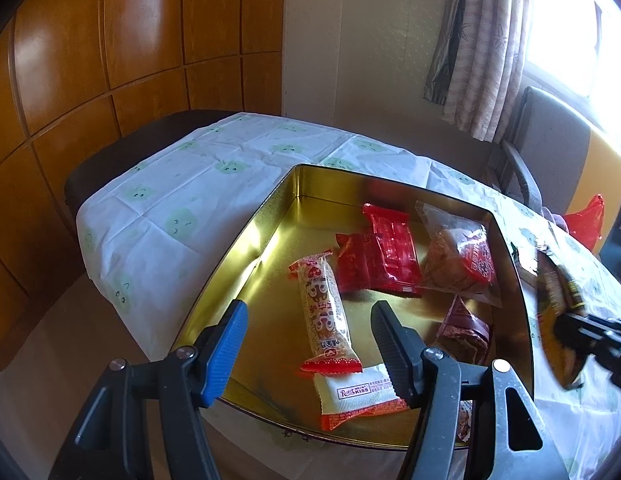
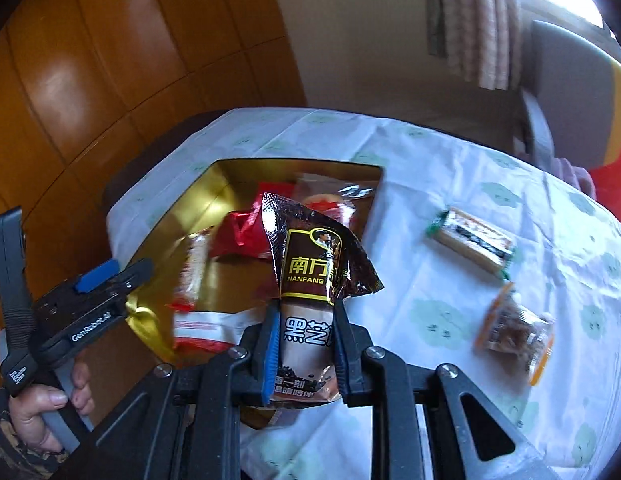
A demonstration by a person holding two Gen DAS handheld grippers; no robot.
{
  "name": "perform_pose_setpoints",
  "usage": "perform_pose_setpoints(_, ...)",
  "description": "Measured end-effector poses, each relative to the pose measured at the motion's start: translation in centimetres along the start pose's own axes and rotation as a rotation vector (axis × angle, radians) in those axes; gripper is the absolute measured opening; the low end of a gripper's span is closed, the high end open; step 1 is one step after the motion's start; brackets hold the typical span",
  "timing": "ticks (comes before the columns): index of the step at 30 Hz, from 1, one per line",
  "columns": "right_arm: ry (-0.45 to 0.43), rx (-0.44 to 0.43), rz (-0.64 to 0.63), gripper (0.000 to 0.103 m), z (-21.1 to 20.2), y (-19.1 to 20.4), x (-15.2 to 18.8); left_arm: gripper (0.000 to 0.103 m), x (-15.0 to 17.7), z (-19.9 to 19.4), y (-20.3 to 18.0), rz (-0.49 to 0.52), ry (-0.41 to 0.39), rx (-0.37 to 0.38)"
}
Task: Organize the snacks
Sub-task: 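Carry the brown Nanfang packet toward the tin with the right tool, then lower the brown packet into the tin and open the right tool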
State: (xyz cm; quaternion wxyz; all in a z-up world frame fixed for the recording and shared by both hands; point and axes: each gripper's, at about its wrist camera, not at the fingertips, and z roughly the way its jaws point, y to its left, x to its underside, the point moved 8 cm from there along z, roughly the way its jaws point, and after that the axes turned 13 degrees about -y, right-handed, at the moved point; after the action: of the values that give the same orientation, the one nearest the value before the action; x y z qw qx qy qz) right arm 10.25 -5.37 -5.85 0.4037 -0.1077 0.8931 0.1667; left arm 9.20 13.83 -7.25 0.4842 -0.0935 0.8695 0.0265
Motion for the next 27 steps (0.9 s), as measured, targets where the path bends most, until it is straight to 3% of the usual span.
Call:
perform_pose_setpoints(9, 0.101, -0.097, -0.016, 0.026, 6.7, 4.8, 0.4, 0.065, 0.0, 0.4, 0.7, -0.012, 0.002, -0.017)
perform_pose_setpoints(13, 0.144, -0.069, -0.005, 0.026, 9.5, 5.0, 1.3, 0.065, 0.1, 0.6, 0.6, -0.008, 0.006, -0.014)
perform_pose_setpoints(27, 0.014, -0.016, -0.079, 0.026, 5.0, 4.5, 0.6, 0.065, 0.0, -0.2, -0.2, 0.005, -0.01, 0.005)
